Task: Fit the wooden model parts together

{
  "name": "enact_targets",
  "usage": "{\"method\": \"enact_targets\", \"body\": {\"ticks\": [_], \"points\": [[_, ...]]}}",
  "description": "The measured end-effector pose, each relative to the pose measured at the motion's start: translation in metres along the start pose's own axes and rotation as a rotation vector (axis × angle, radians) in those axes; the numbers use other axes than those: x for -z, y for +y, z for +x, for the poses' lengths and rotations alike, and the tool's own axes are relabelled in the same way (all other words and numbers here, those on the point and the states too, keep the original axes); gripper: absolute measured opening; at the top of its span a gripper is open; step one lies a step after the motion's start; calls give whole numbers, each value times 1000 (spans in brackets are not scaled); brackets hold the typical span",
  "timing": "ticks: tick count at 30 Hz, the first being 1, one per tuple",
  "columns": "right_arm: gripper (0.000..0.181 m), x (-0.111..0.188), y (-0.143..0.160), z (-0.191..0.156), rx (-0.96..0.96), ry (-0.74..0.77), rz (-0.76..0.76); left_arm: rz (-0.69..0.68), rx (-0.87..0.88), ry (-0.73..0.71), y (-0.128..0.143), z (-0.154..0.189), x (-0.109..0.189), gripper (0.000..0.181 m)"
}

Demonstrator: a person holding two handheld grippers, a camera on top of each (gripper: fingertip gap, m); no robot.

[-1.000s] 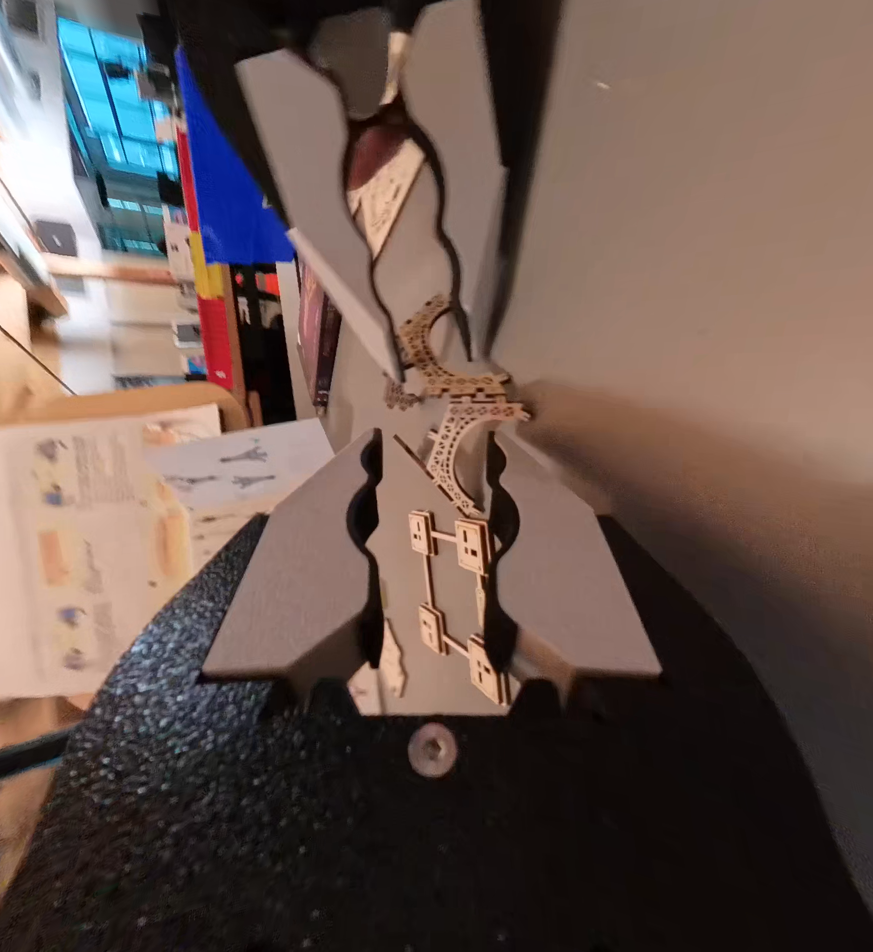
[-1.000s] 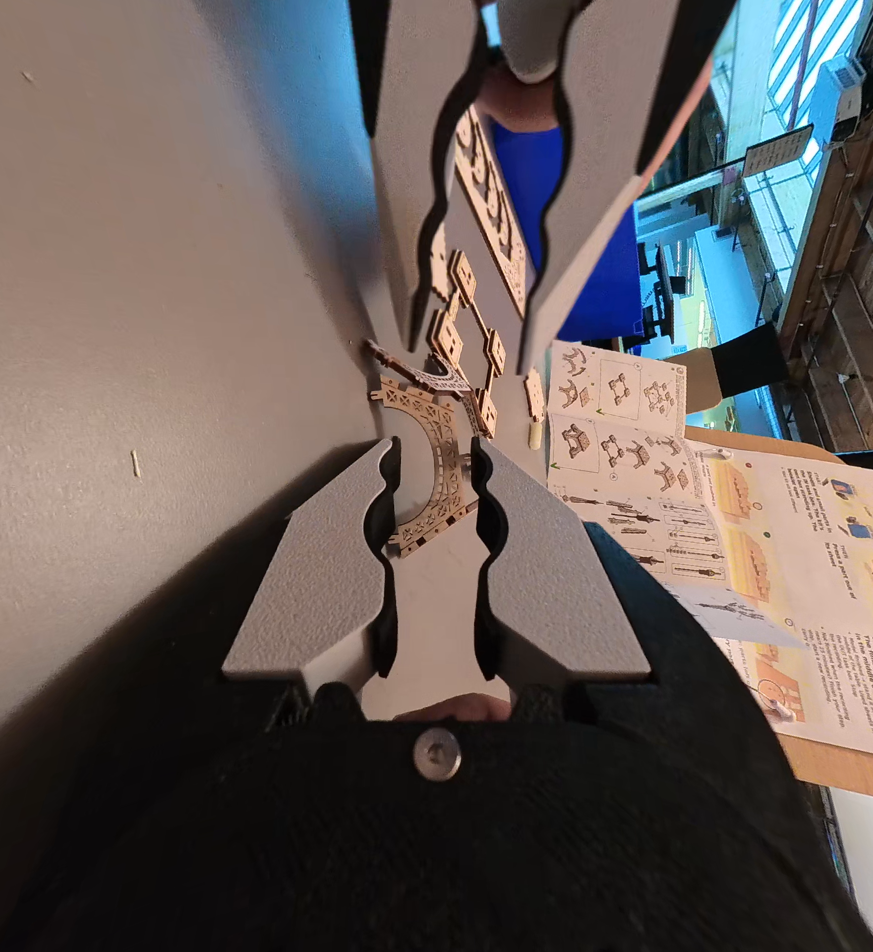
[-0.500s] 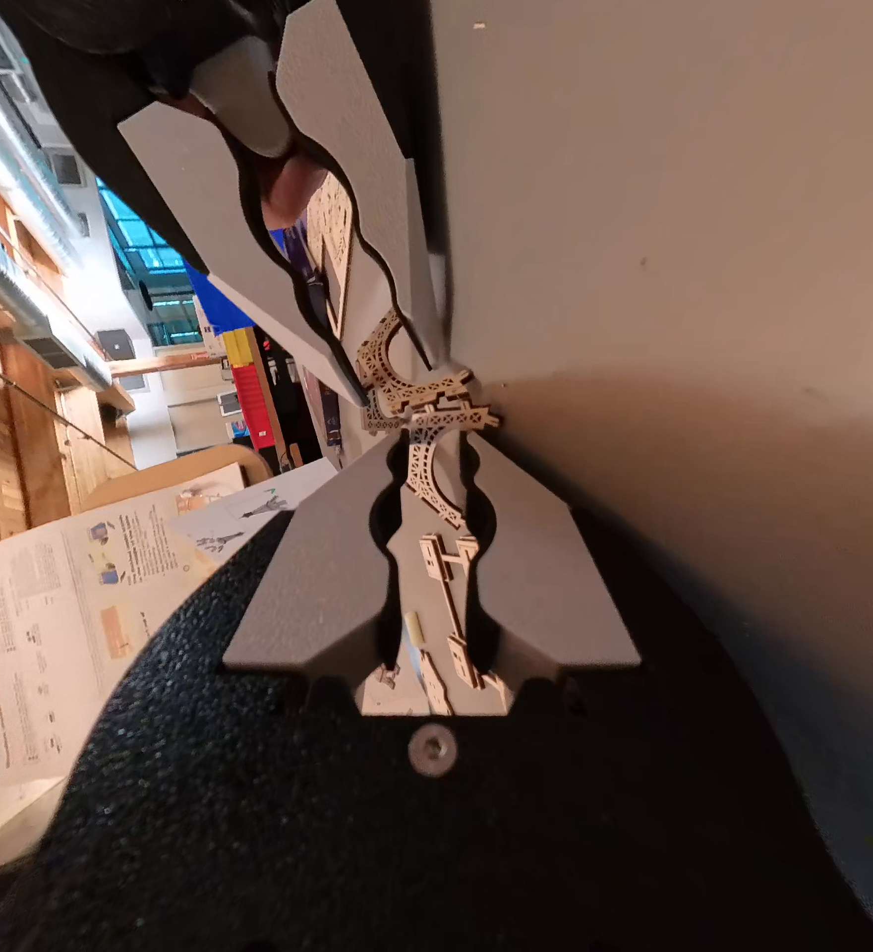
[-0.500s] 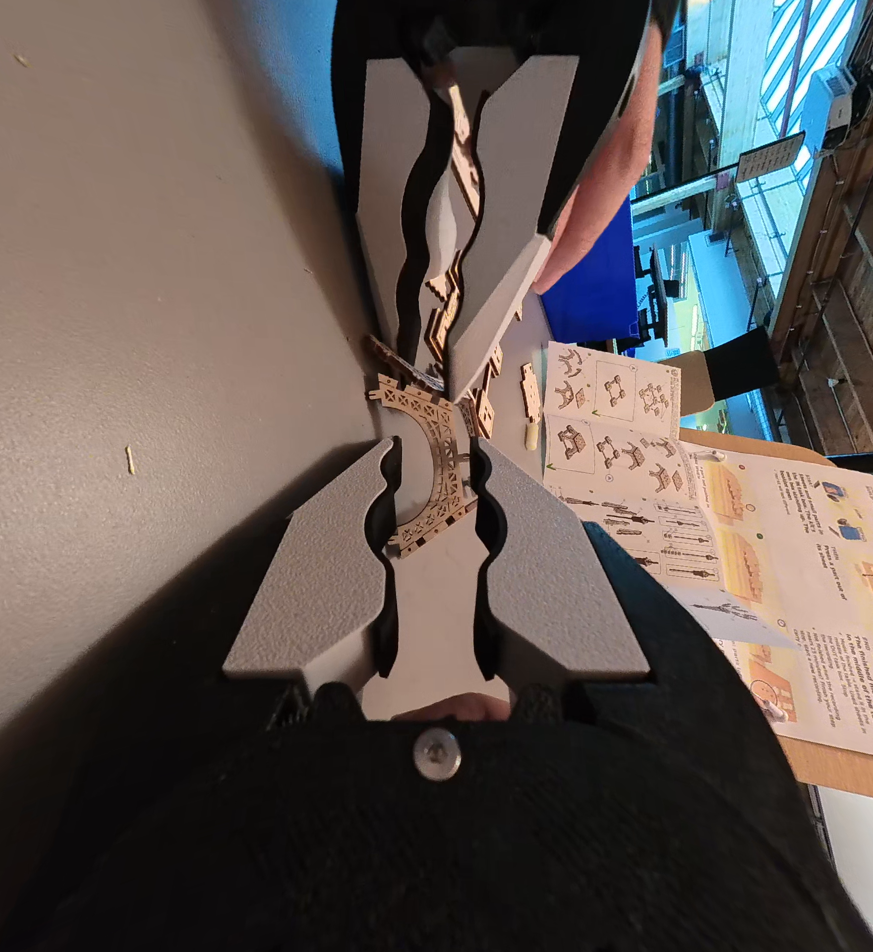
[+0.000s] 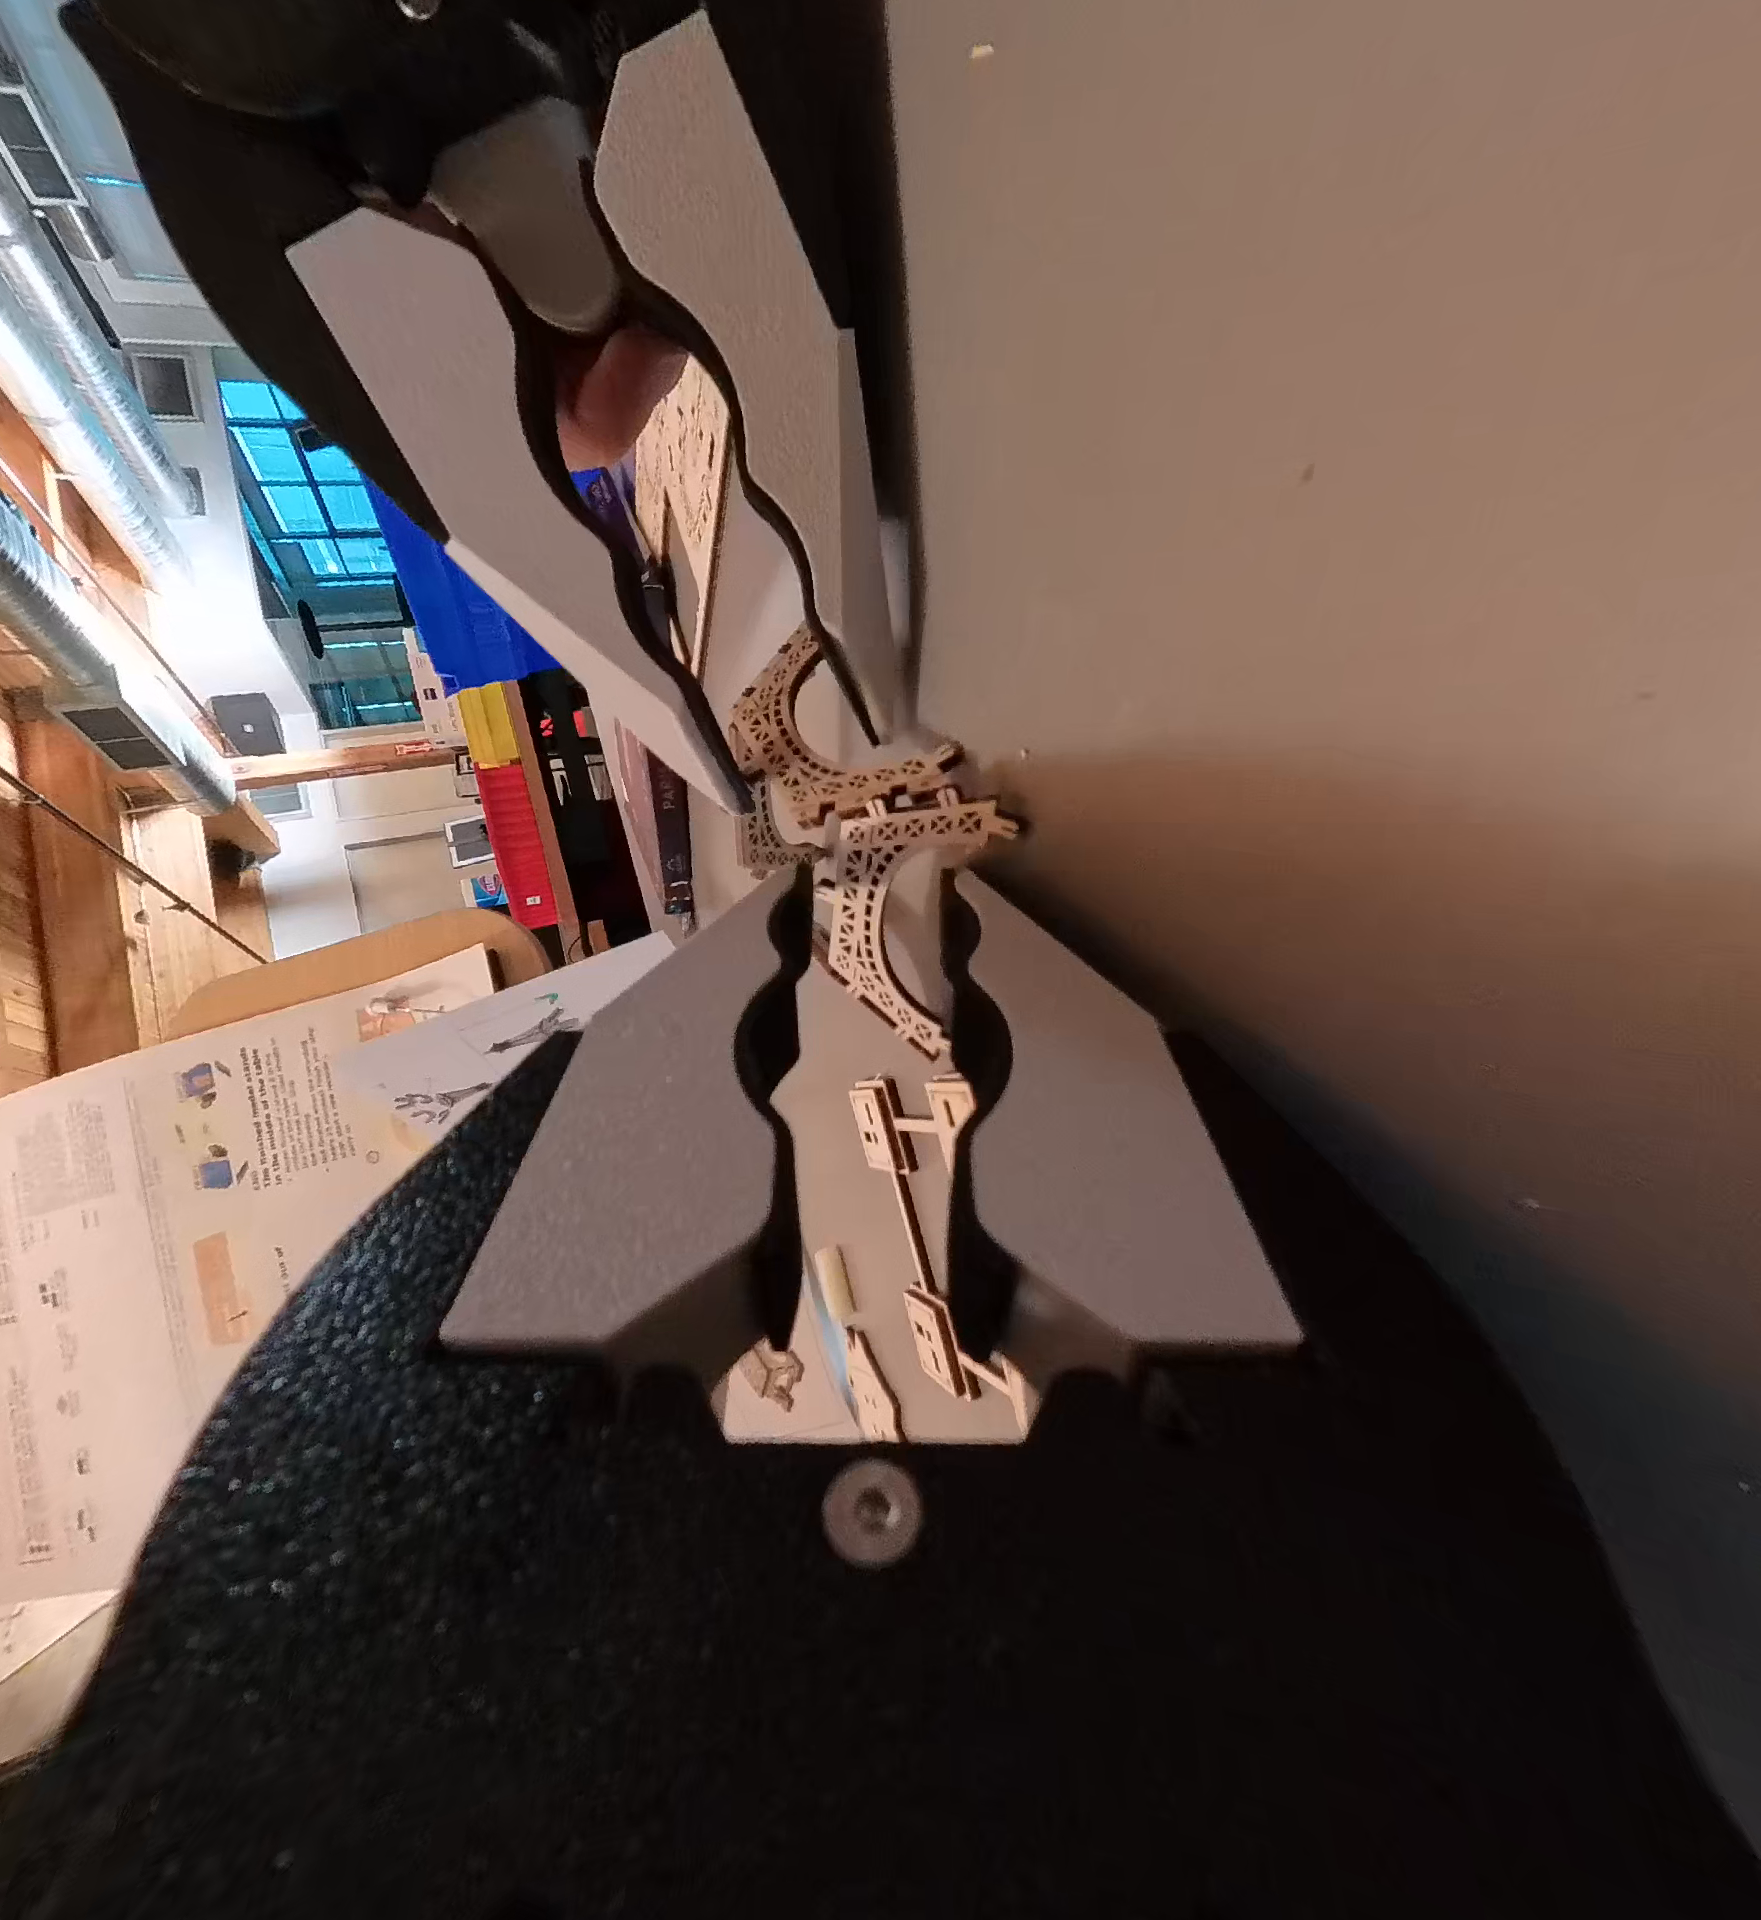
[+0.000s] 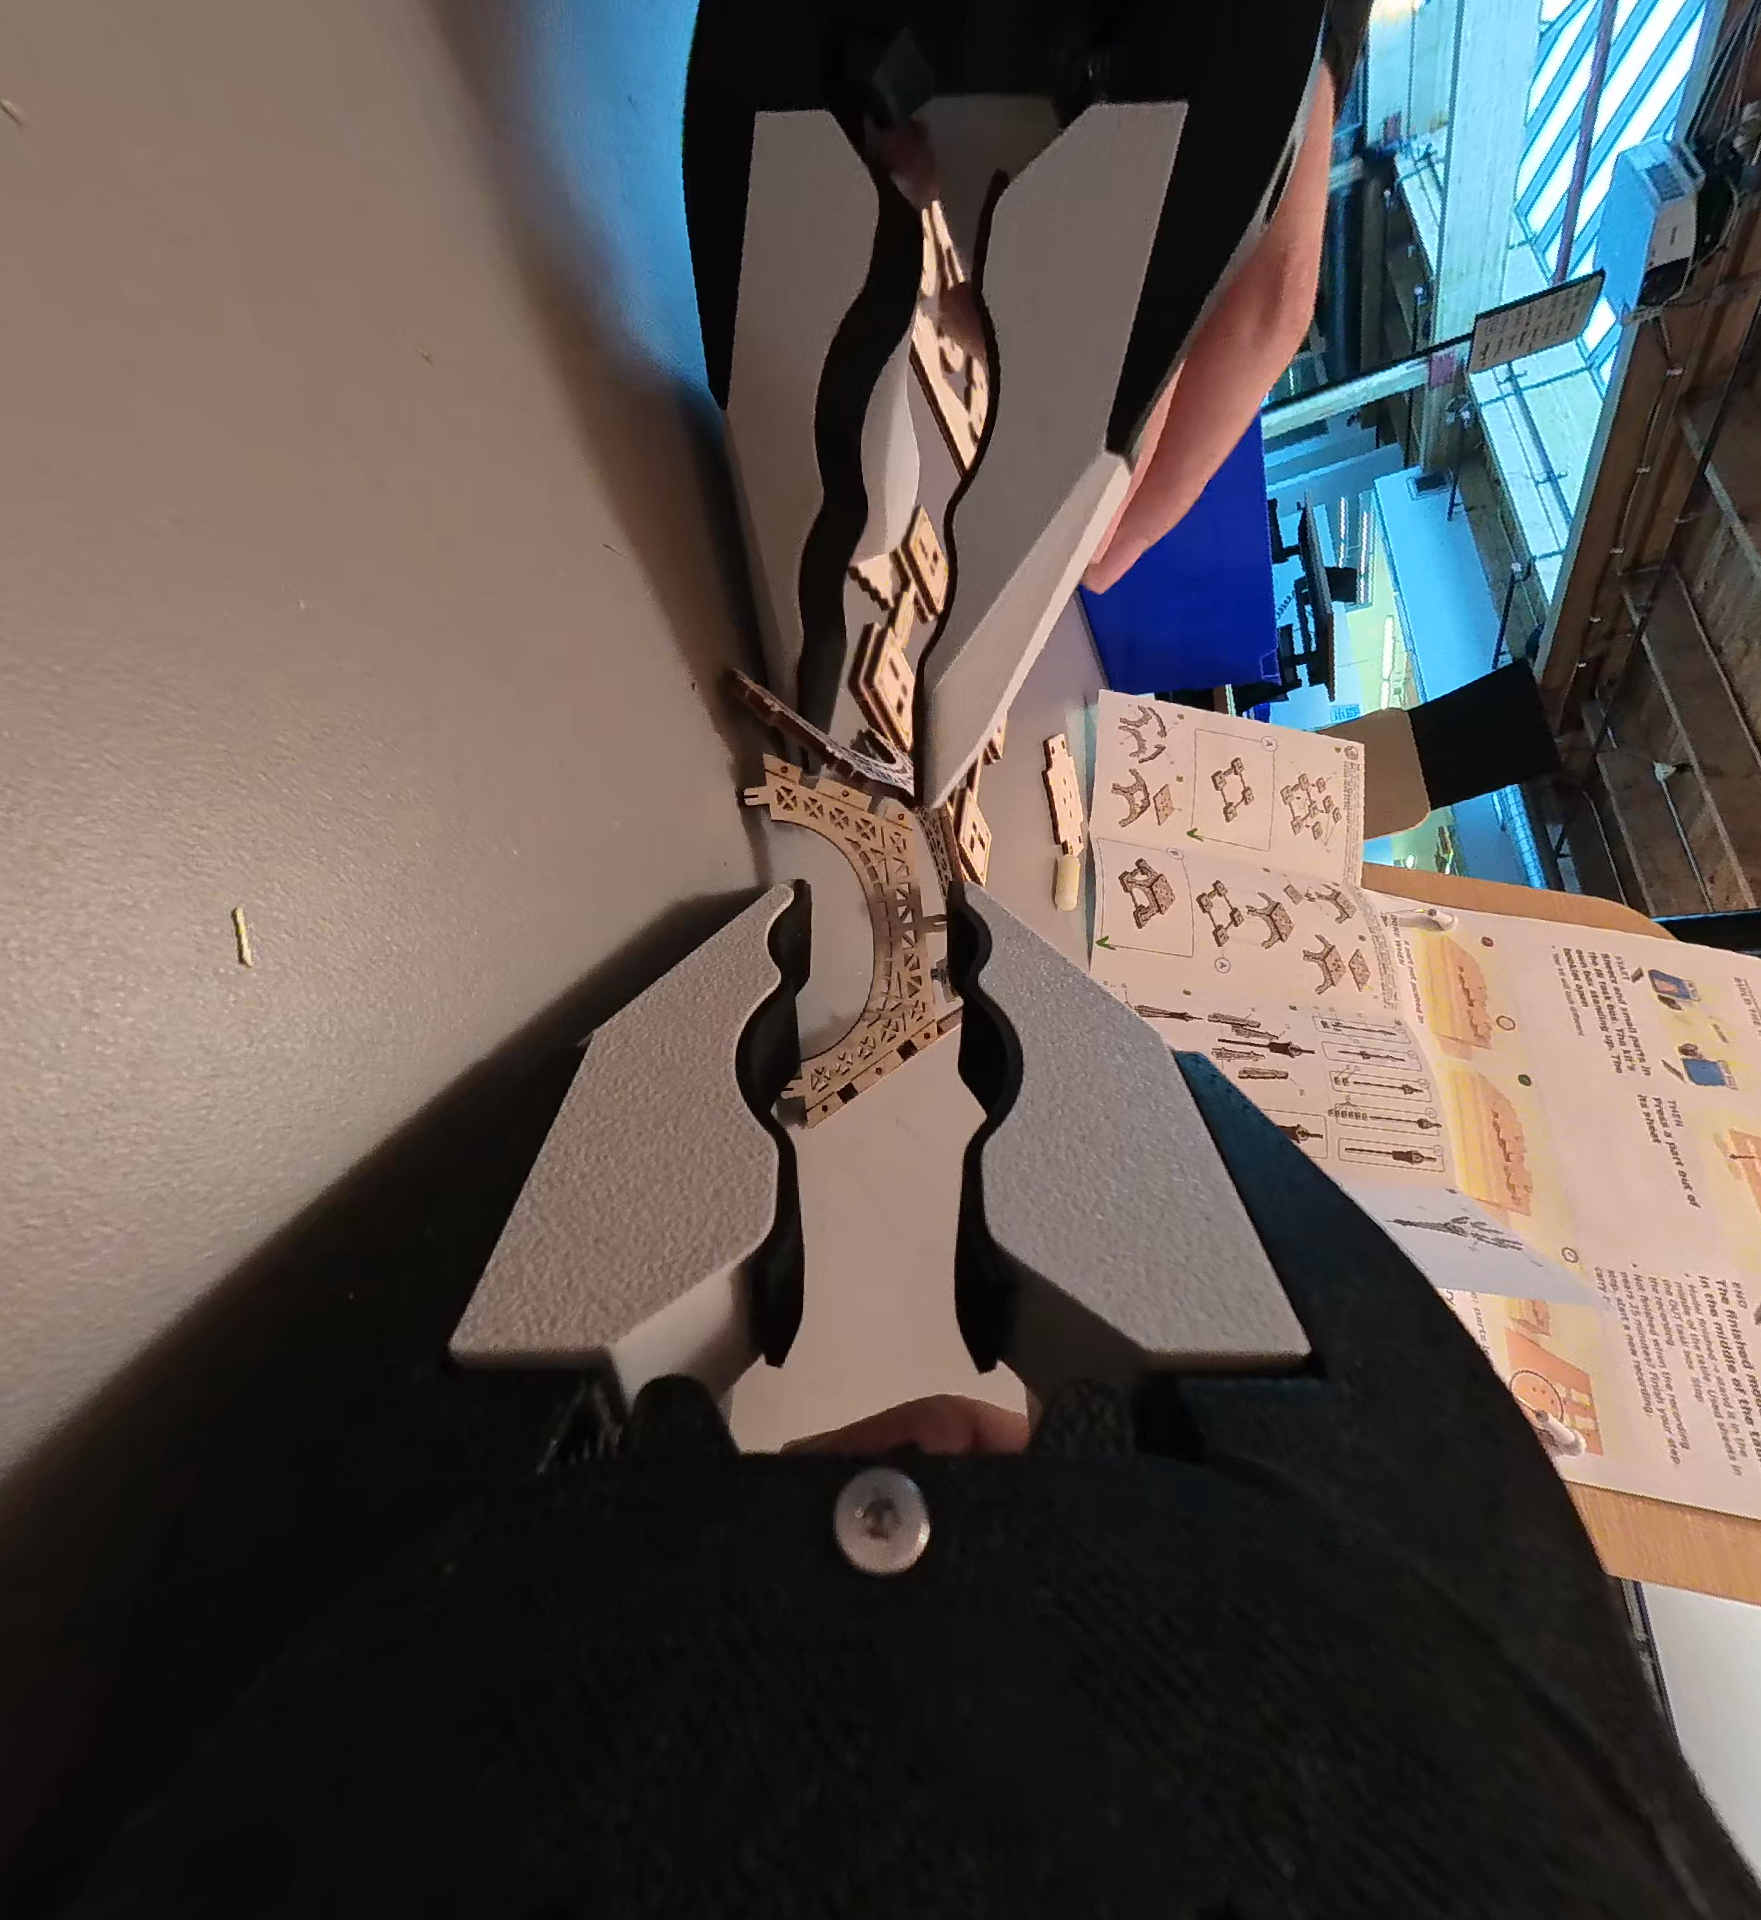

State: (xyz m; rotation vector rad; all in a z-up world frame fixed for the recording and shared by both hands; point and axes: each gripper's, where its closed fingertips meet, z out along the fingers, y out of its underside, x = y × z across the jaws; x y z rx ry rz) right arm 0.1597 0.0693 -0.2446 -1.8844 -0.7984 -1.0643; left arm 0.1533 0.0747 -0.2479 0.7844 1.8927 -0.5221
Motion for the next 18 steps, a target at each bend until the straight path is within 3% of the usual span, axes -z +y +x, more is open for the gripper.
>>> {"method": "enact_targets", "body": {"ticks": [18], "points": [[22,5,3,5,1,20,-15,13,47,-33,-6,-9,-9,14]]}}
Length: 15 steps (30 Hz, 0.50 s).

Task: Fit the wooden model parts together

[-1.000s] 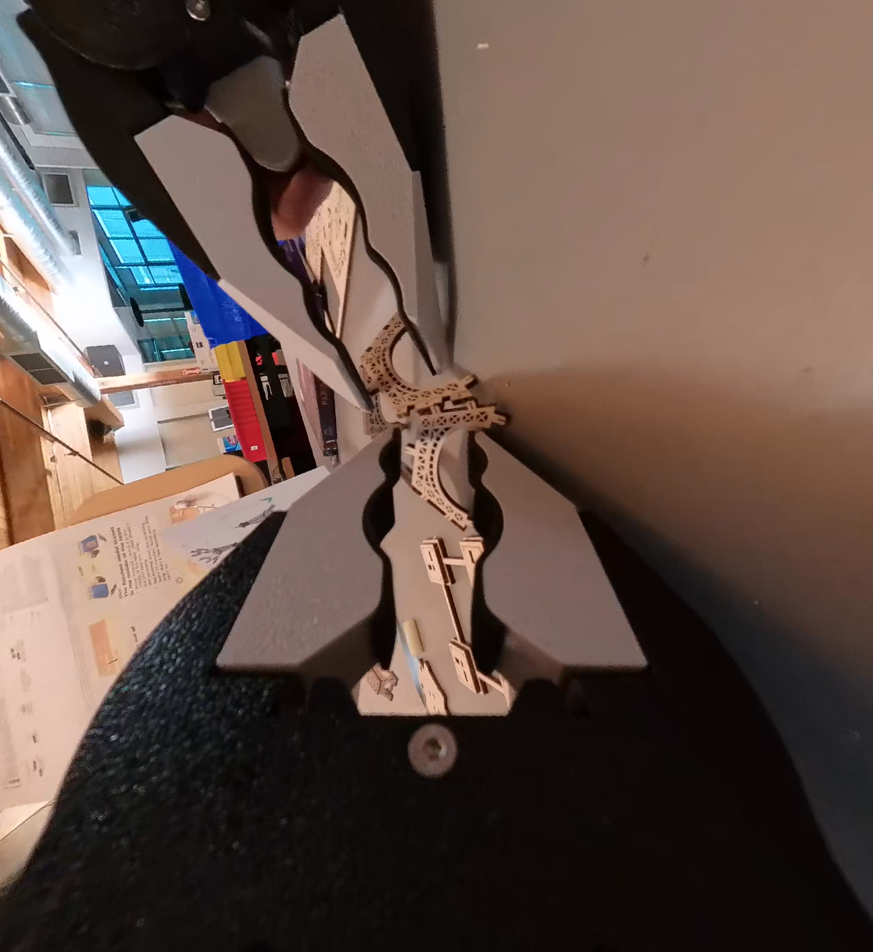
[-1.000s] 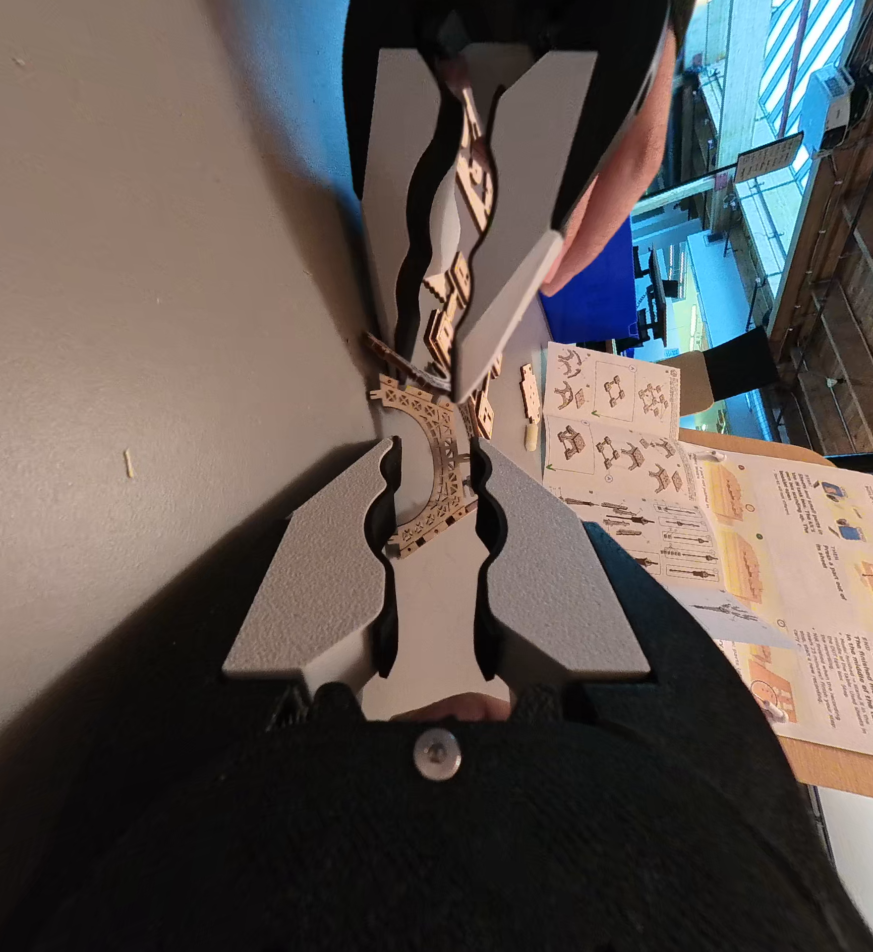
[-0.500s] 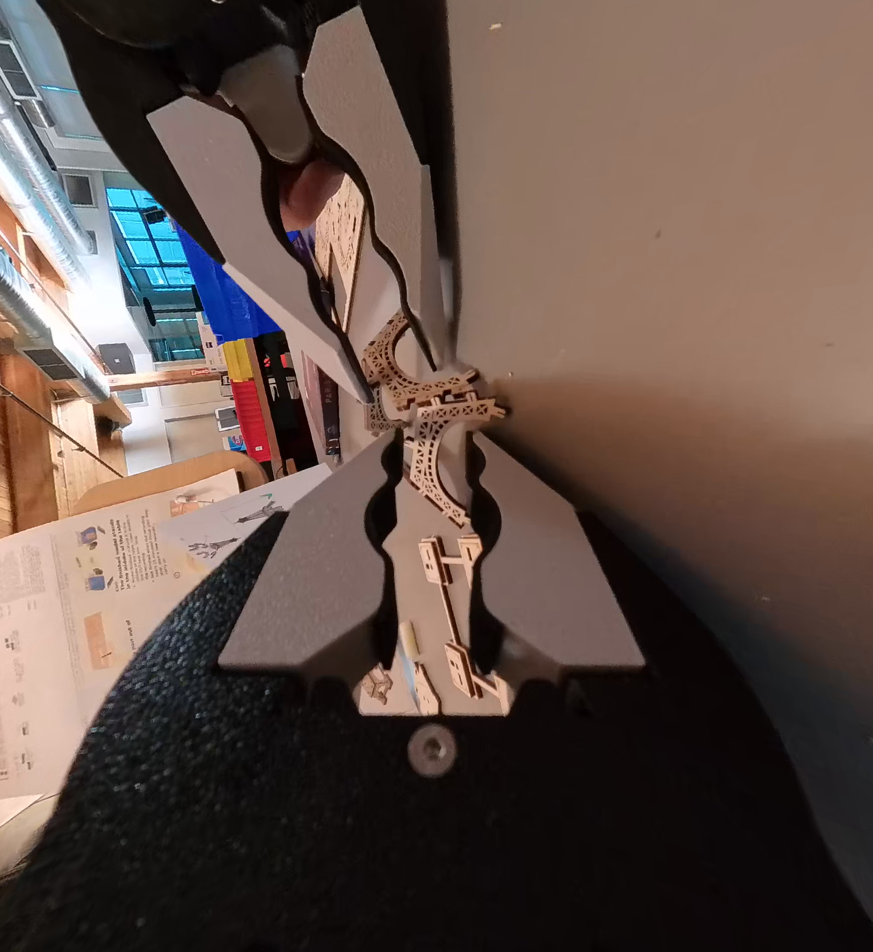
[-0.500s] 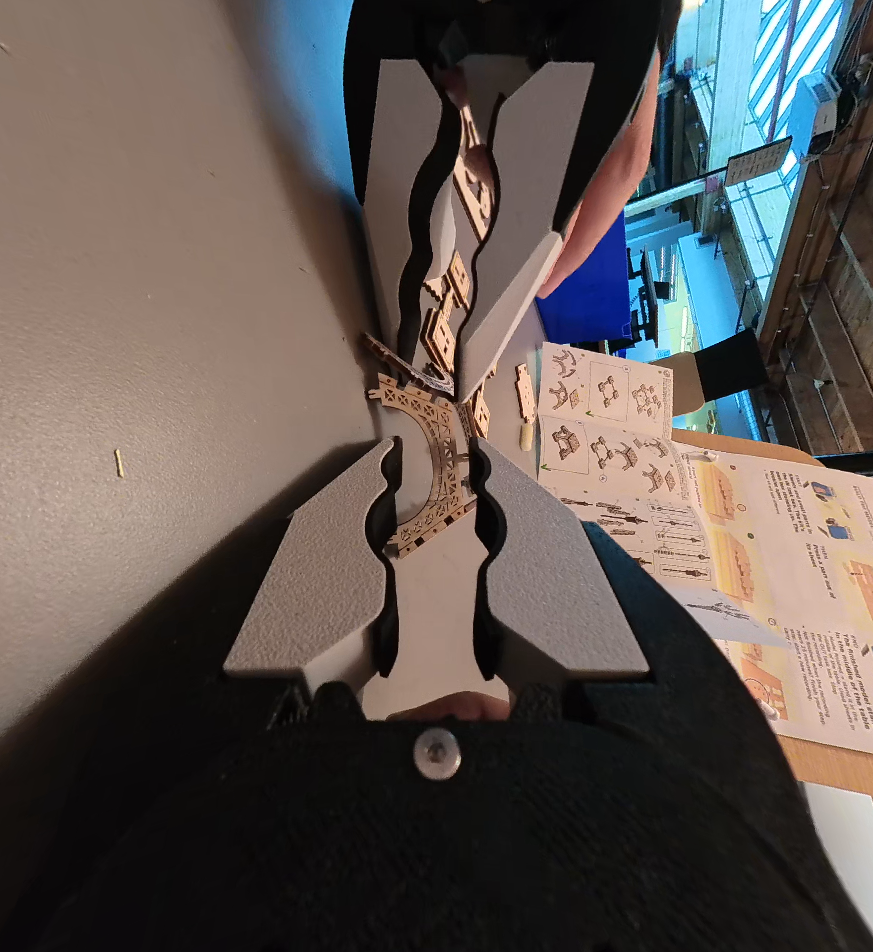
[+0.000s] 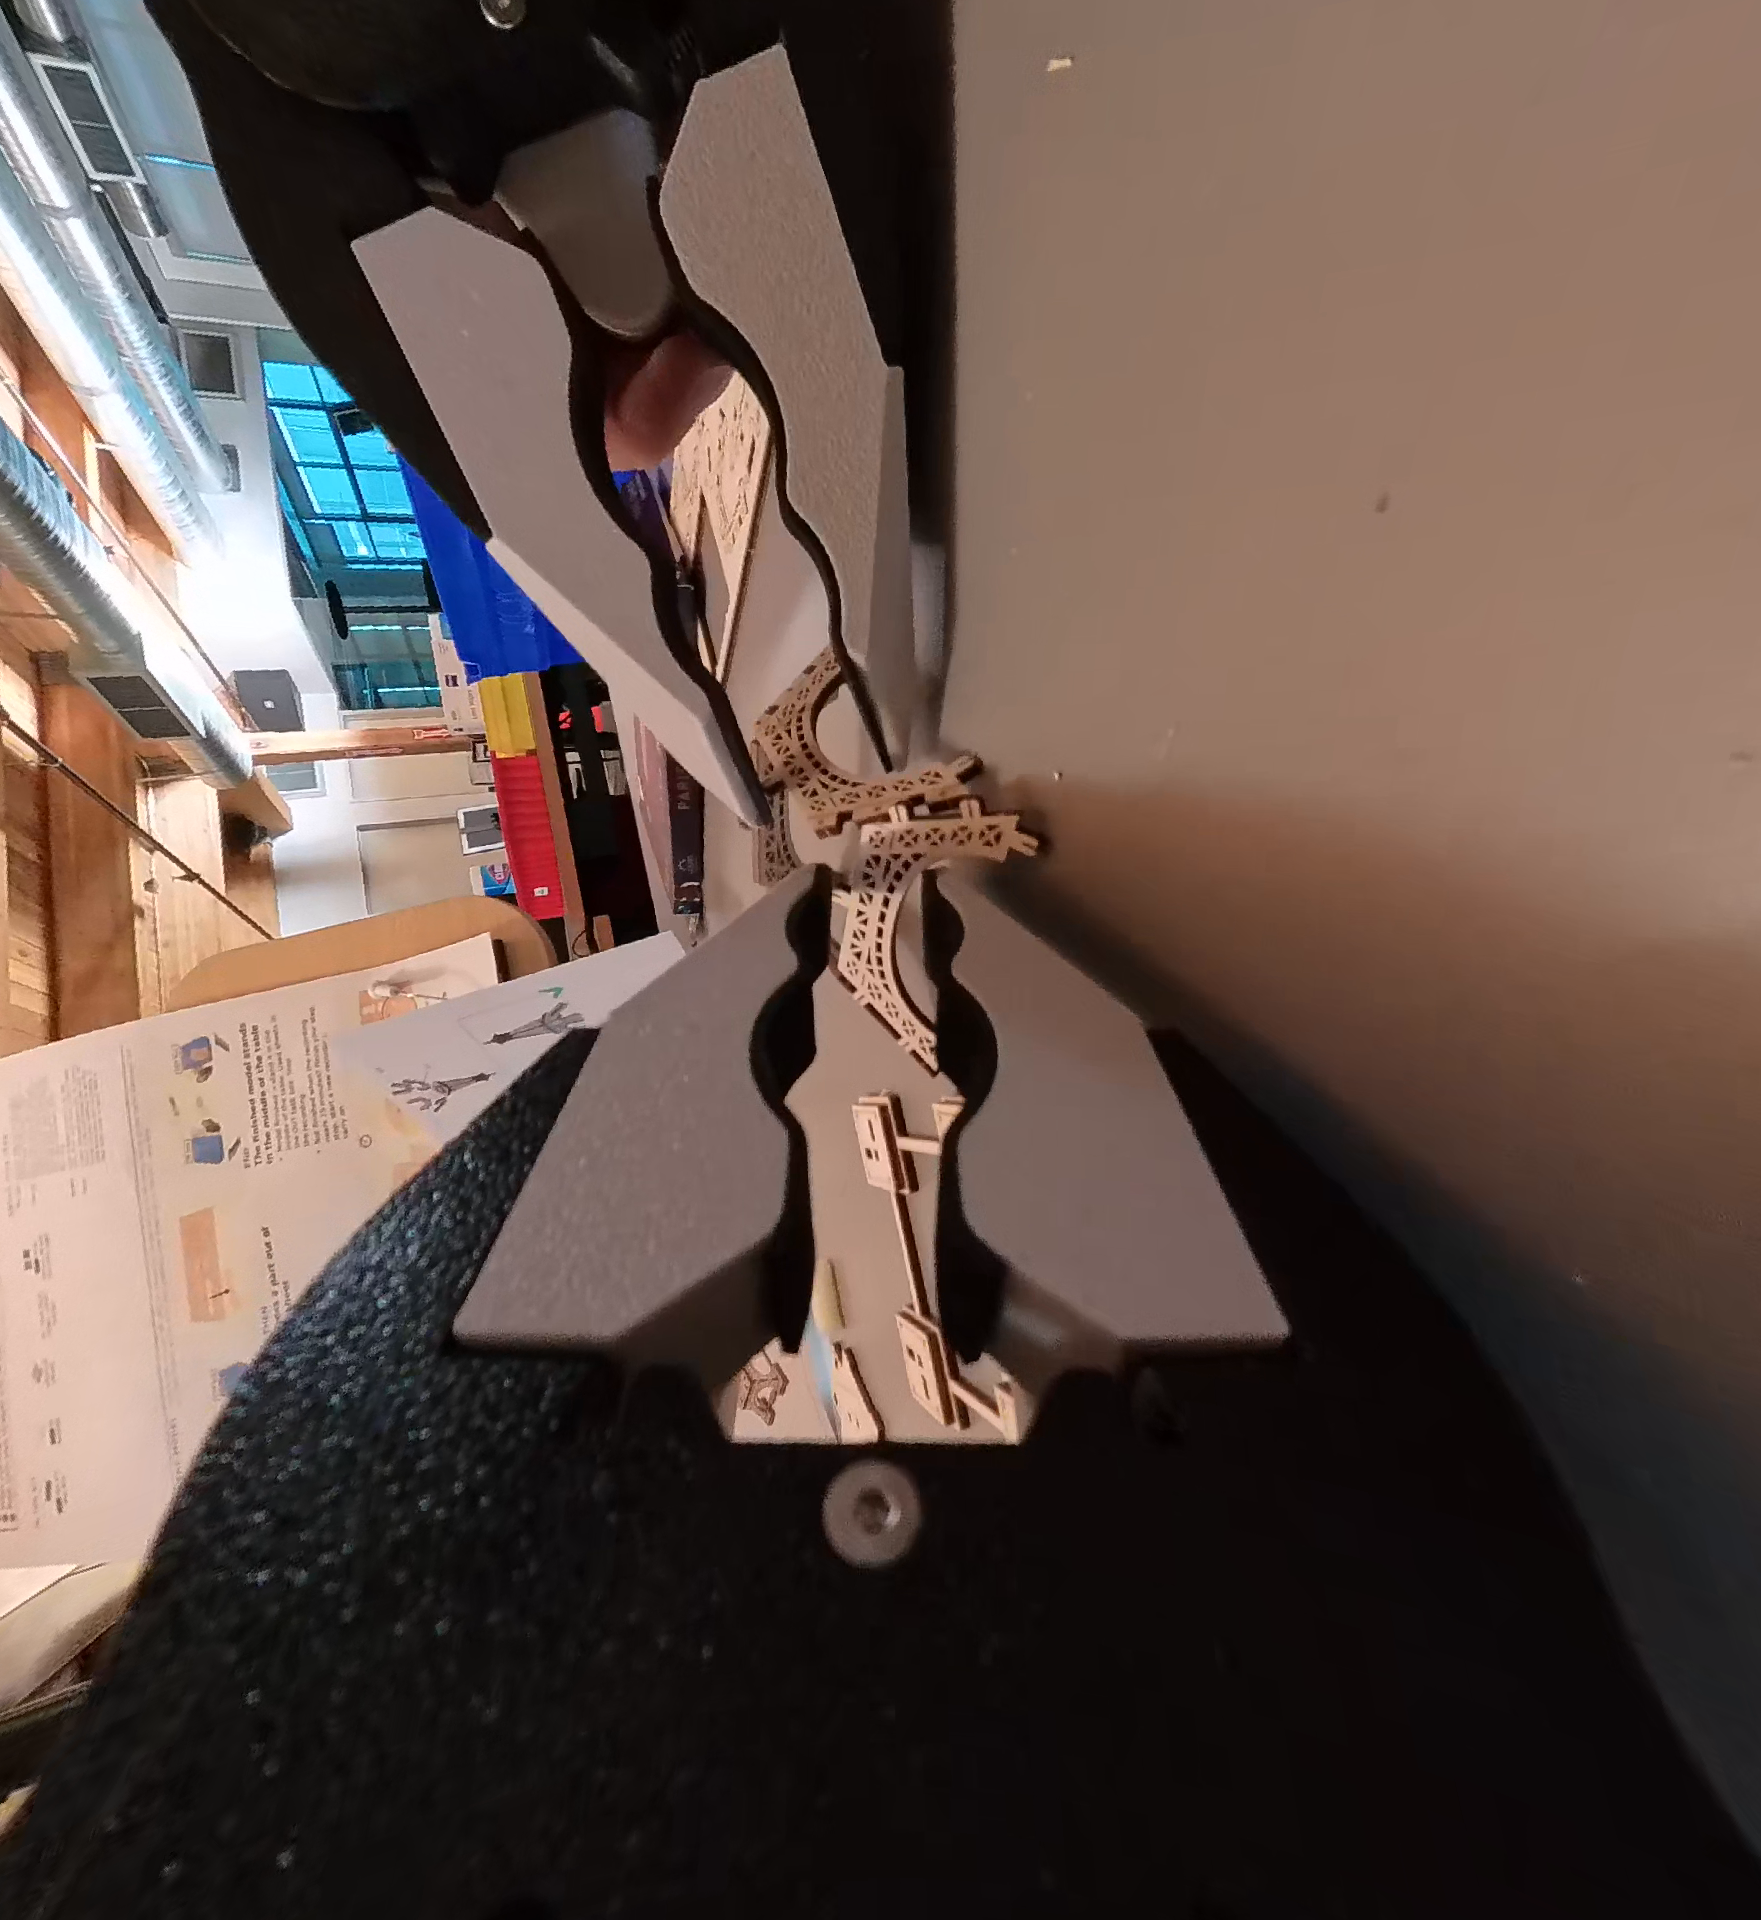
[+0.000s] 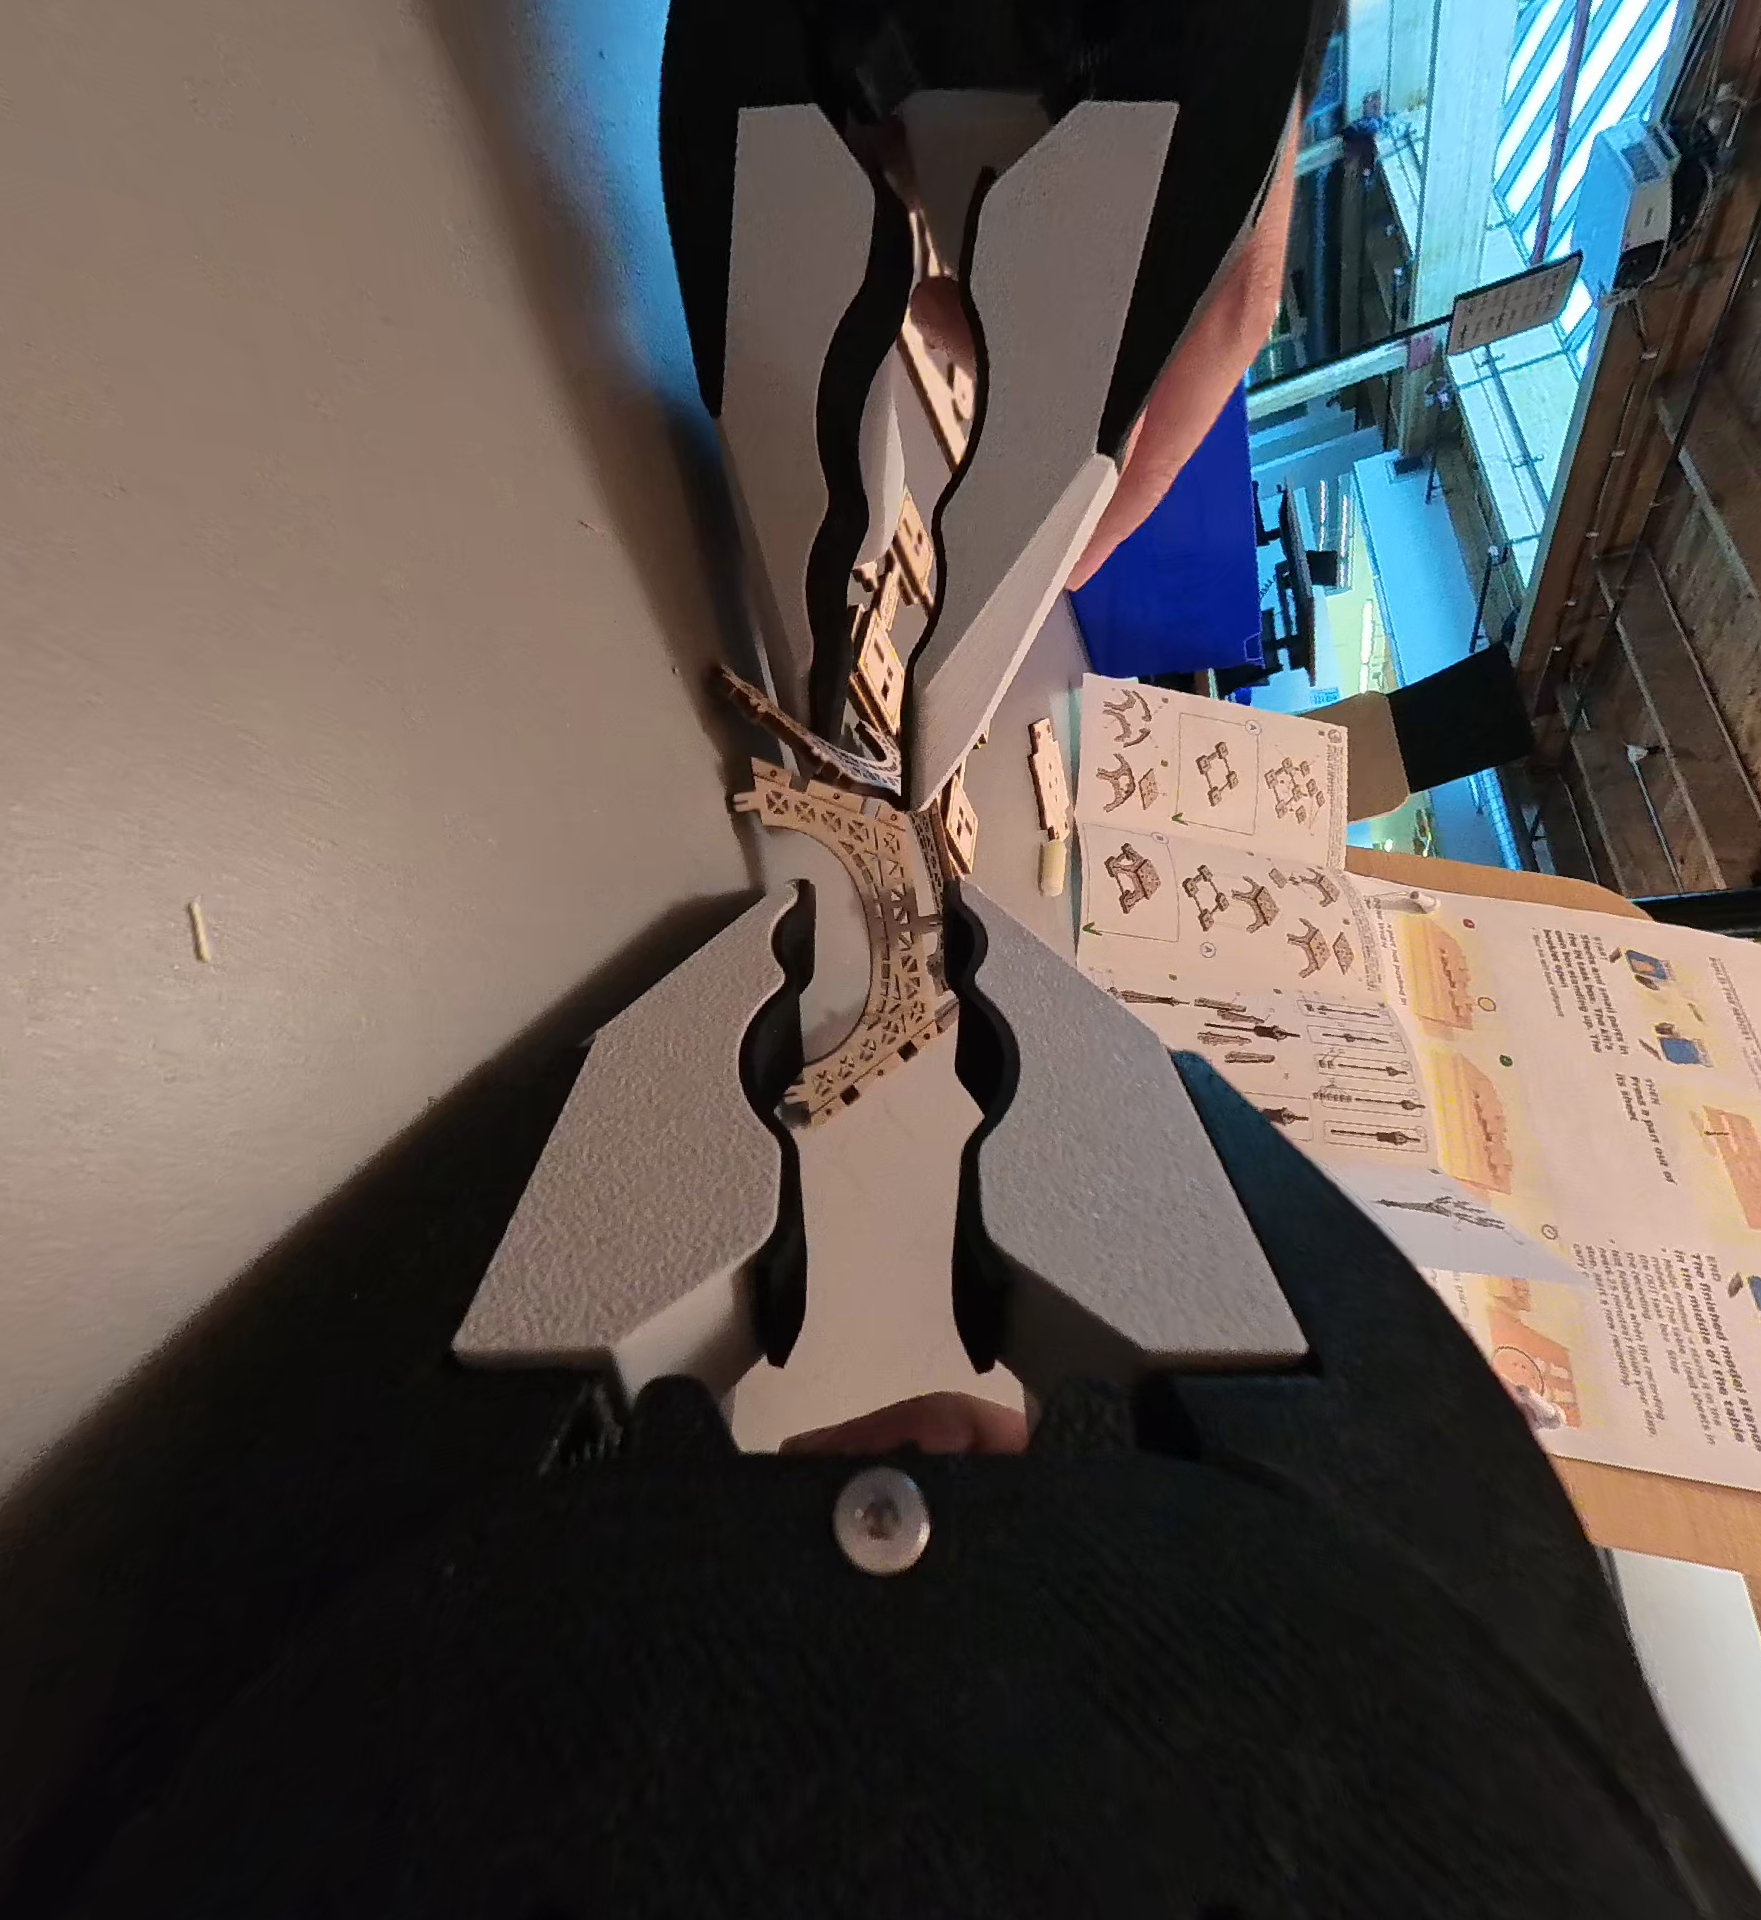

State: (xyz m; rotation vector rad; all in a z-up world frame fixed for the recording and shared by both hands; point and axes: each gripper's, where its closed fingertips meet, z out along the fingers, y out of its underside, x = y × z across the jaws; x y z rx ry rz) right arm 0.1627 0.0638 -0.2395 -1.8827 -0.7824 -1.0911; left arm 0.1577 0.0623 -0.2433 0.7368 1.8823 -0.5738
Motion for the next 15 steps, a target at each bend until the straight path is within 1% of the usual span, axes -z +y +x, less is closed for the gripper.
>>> {"method": "enact_targets", "body": {"ticks": [10,15], "points": [[17,2,2,5,-14,9,2,-14,13,-21,0,-2,-3,13],[17,2,5,7,30,21,-20,-68,-1,-62,8,-5,-4,12]]}}
